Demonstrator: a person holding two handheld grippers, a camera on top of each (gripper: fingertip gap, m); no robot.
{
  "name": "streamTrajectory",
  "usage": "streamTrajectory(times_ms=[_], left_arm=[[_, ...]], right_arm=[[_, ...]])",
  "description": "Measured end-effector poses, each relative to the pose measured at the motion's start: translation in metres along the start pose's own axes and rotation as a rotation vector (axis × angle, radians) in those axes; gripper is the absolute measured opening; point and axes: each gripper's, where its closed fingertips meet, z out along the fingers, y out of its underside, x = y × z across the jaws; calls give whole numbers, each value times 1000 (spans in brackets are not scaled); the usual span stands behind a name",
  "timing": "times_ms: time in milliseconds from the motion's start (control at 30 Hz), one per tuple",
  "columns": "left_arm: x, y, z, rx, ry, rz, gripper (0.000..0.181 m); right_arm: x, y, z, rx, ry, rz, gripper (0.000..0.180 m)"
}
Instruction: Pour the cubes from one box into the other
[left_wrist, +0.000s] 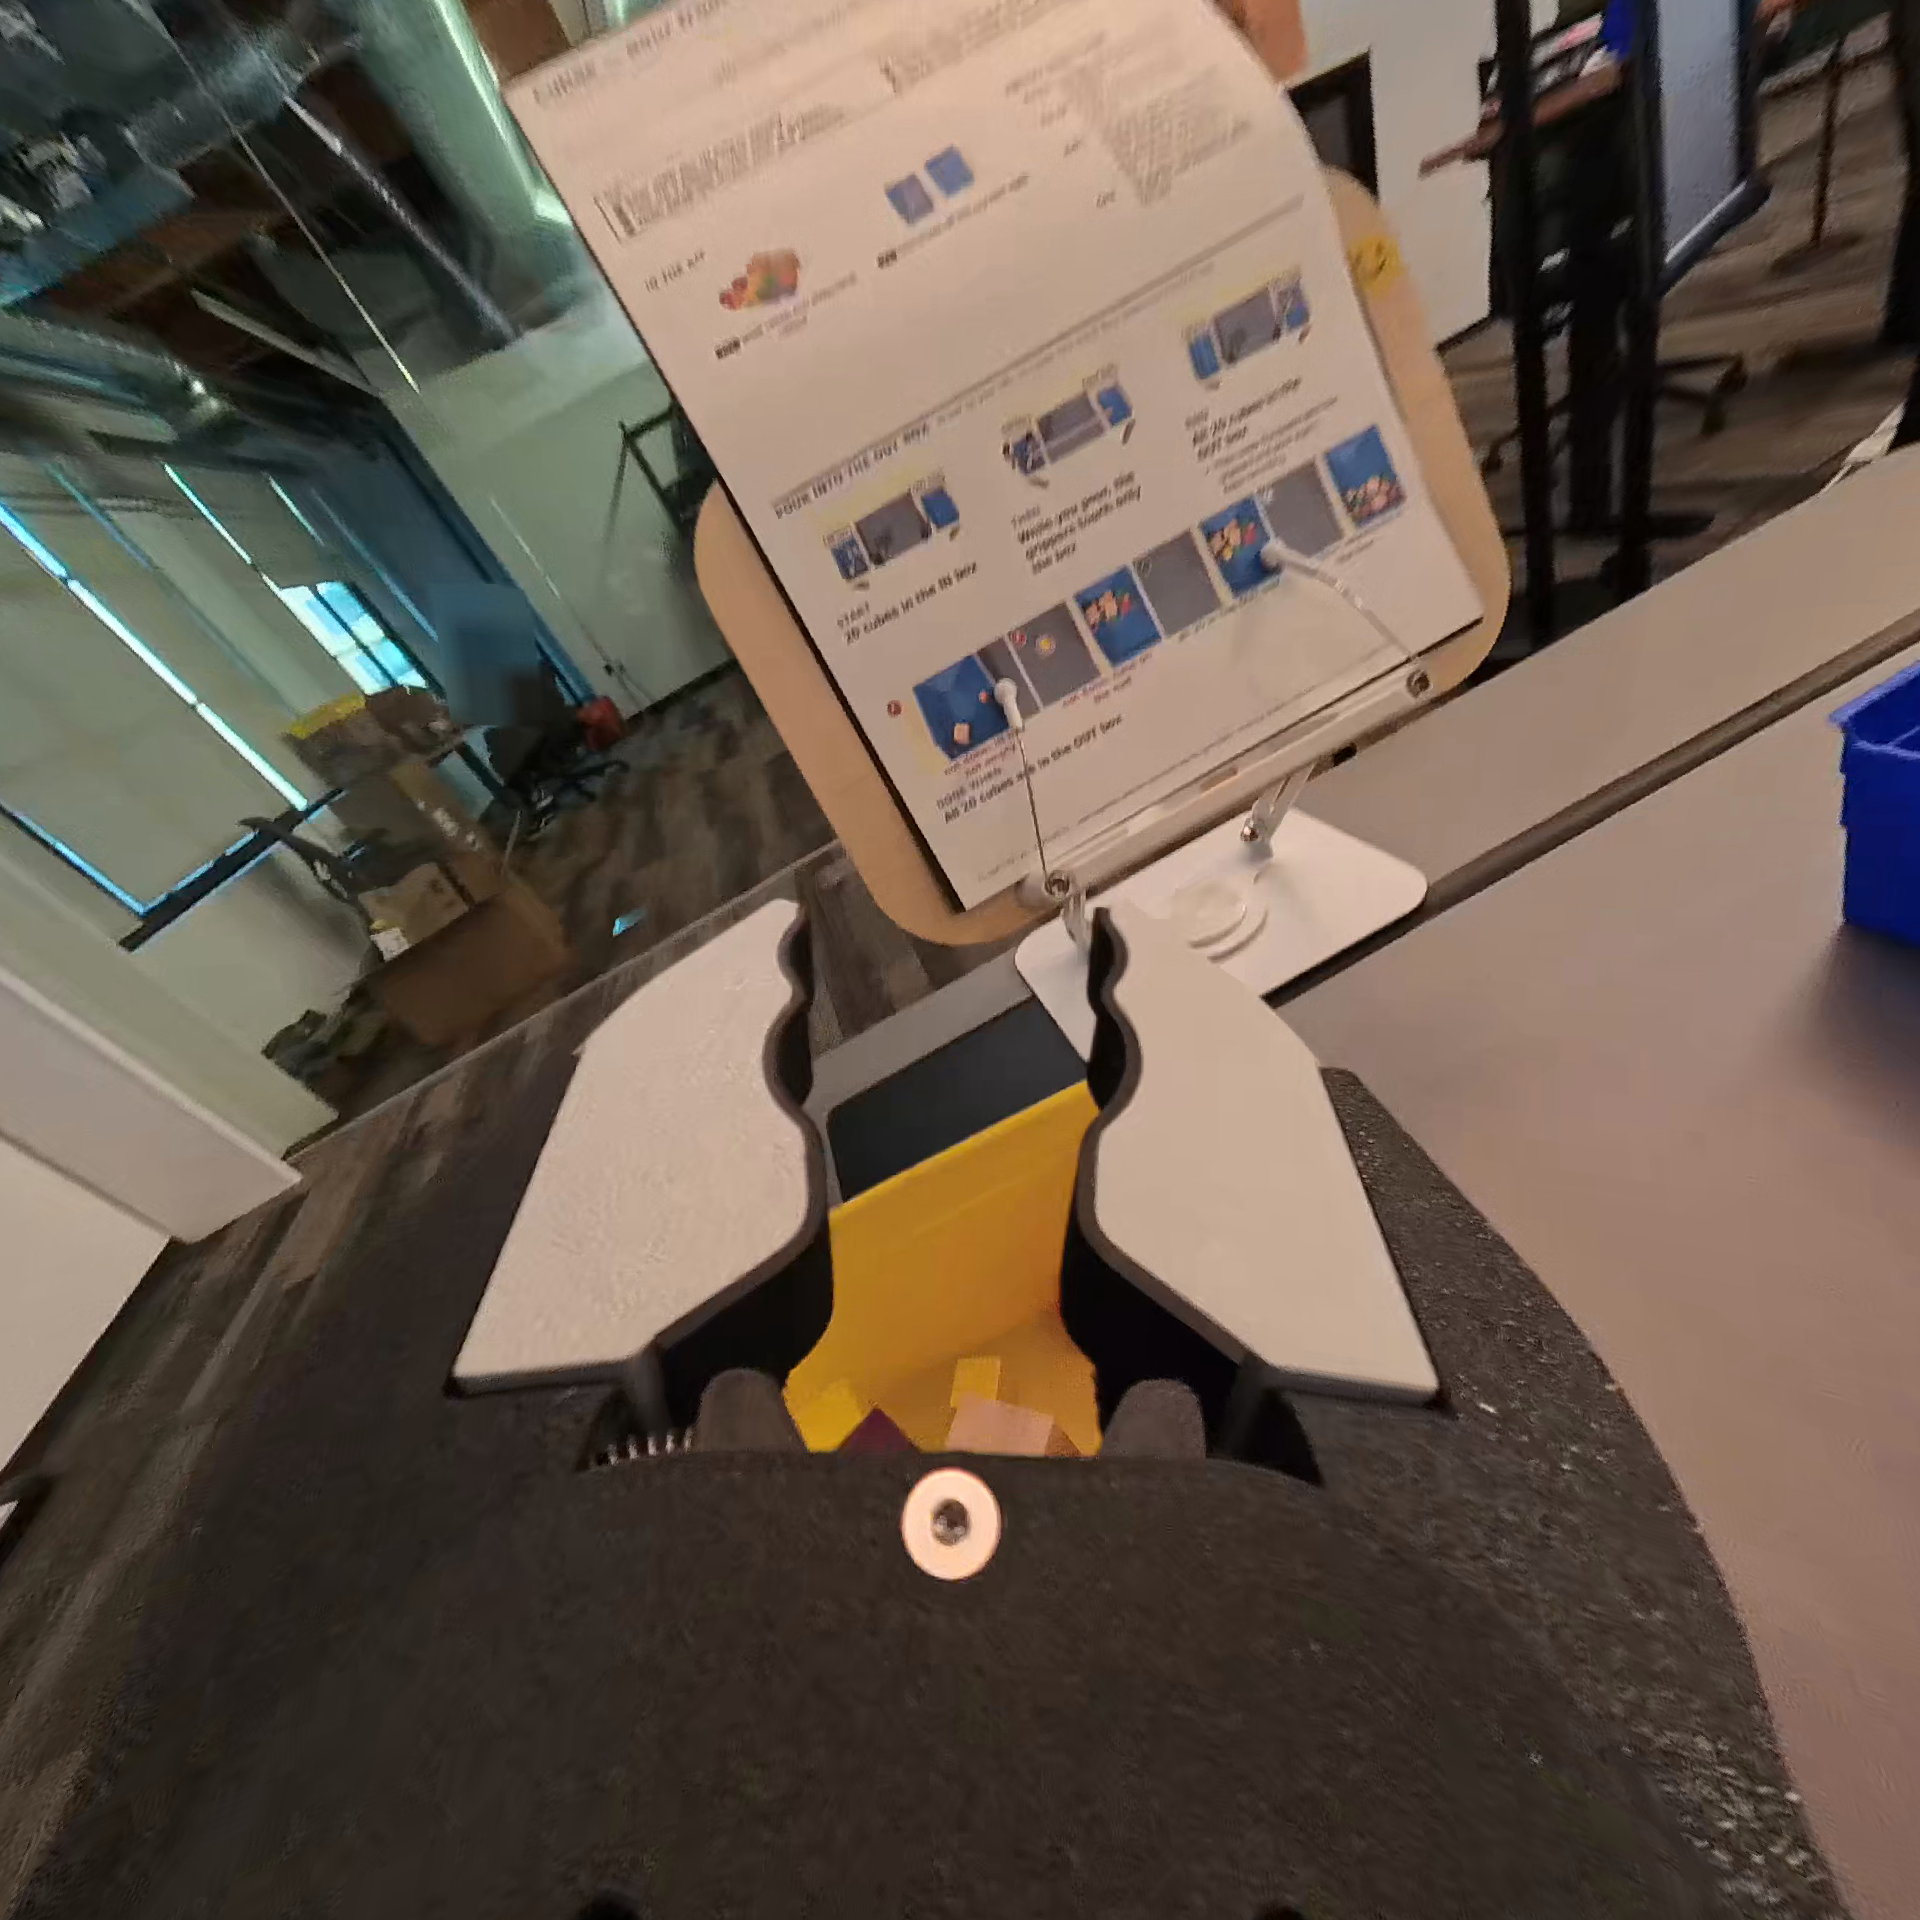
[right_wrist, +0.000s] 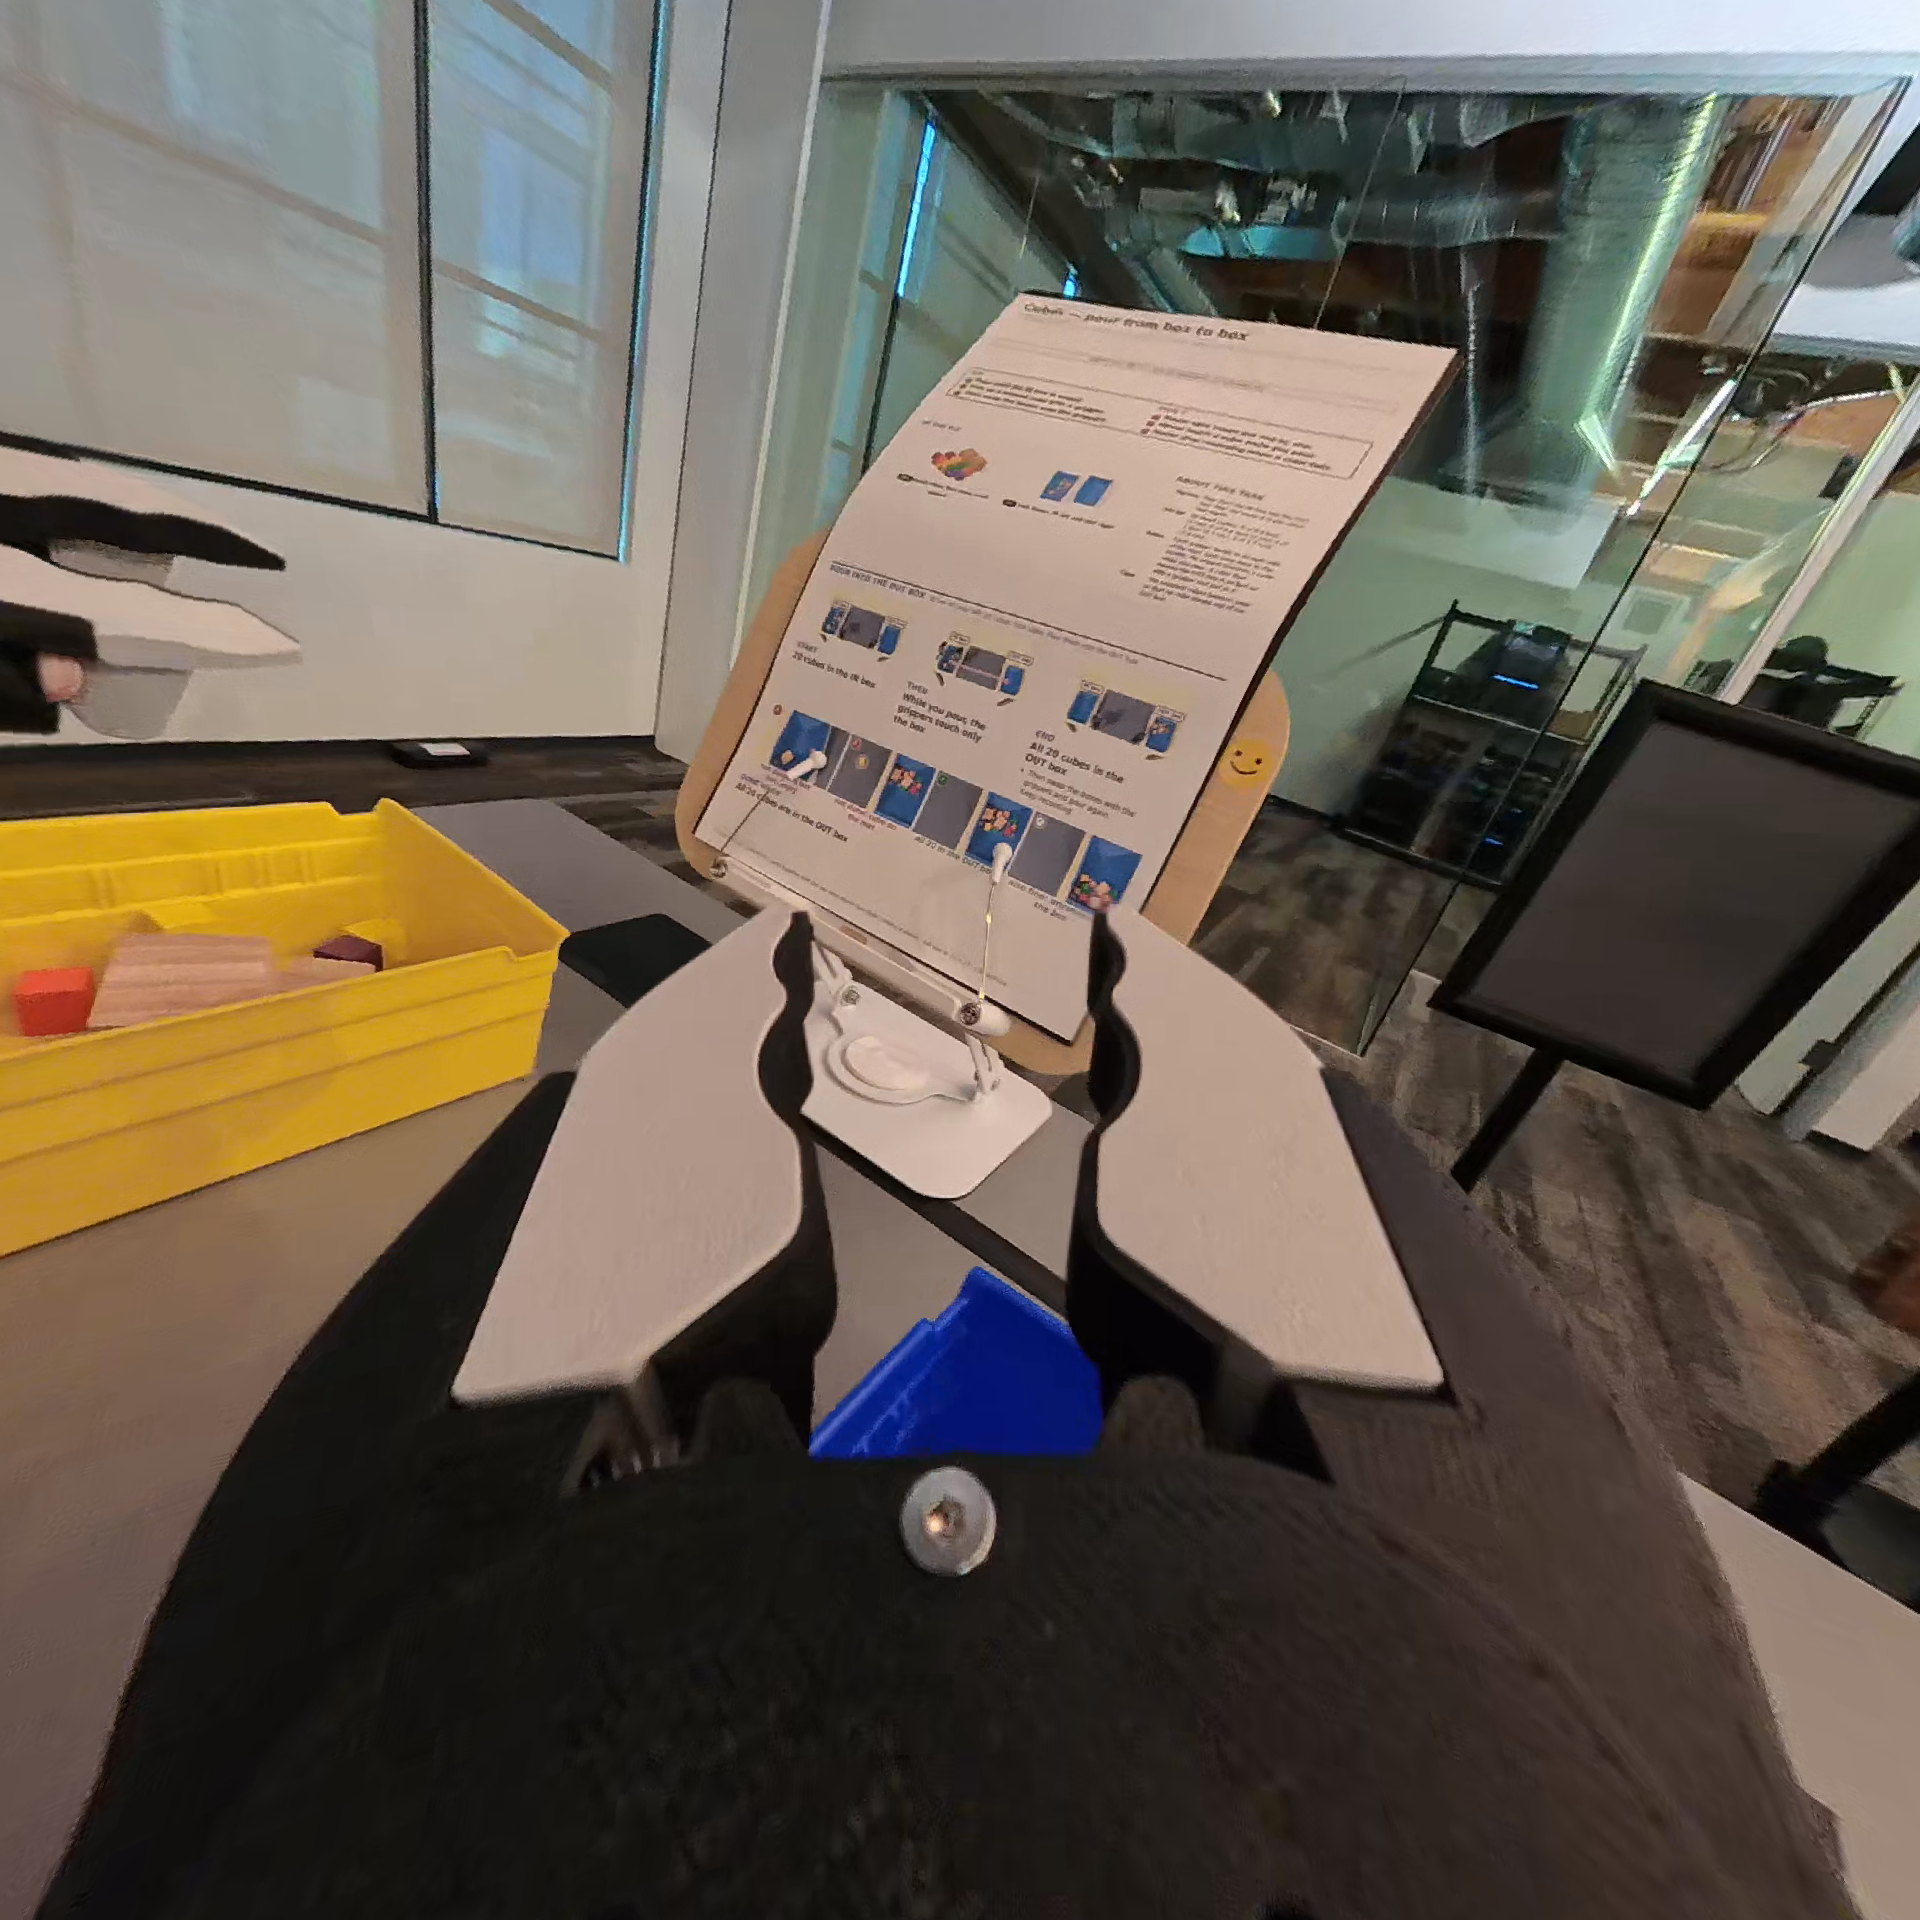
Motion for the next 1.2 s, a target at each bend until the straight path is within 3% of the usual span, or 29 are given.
streamTrajectory(times_ms=[467, 600, 900, 1200], left_arm=[[-12, 9, 0, -70, -123, 32, 50], [-10, 11, 2, -80, -103, -8, 51], [-9, 14, 0, -105, -64, -43, 49], [-15, 4, -10, -61, -26, -120, 47]], right_arm=[[29, -7, -9, -7, 90, -5, 44], [29, 0, -9, -58, 77, 18, 41], [20, 14, 0, -165, 99, -132, 39], [22, 2, -5, -86, 69, -62, 40]])
